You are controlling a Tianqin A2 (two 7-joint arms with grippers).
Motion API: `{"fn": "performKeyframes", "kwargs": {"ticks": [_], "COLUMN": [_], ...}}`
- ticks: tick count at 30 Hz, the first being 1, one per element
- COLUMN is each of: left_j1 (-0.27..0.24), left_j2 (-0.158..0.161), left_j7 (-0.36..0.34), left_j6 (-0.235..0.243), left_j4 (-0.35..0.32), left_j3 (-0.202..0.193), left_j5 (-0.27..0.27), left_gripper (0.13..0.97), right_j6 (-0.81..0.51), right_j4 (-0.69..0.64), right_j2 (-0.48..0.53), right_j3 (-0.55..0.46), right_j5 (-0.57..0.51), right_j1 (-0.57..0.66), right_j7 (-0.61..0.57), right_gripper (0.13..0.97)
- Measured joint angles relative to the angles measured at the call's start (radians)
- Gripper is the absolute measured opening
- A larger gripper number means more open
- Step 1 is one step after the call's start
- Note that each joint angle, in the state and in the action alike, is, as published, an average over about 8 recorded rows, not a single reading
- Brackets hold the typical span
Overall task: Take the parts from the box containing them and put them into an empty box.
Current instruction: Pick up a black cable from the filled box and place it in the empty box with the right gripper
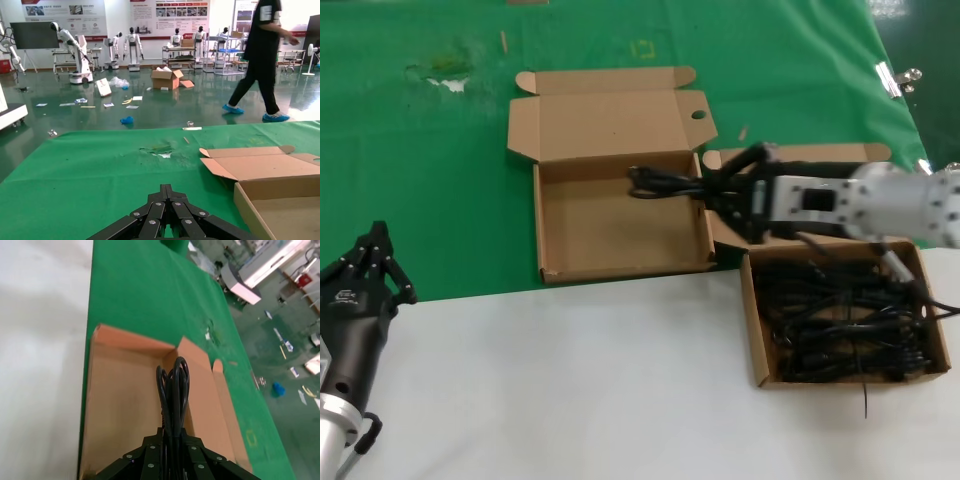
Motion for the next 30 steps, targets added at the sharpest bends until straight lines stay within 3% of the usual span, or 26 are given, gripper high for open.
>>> {"fn": "performKeyframes", "kwargs": {"ticks": [10,22,30], "left_j1": [0.0,0.0,0.0], "left_j2": [0.0,0.0,0.0], "left_j7": [0.0,0.0,0.0], "left_j6": [0.0,0.0,0.0], "left_j4": [0.0,0.0,0.0], "left_j3": [0.0,0.0,0.0], "left_j5": [0.0,0.0,0.0], "left_gripper": [0.14,0.14,0.14], "right_j6": [0.116,0.252,0.298], "right_j4": [-0.185,-0.489,-0.654], "right_j2": [-0.179,-0.351,-0.412], "right_j3": [-0.056,-0.057,-0.041], "right_j5": [-0.022,0.078,0.131], "right_j1": [0.061,0.123,0.152], "right_j7": [-0.121,-0.454,-0.638], "right_gripper": [0.189,0.189,0.189]}}
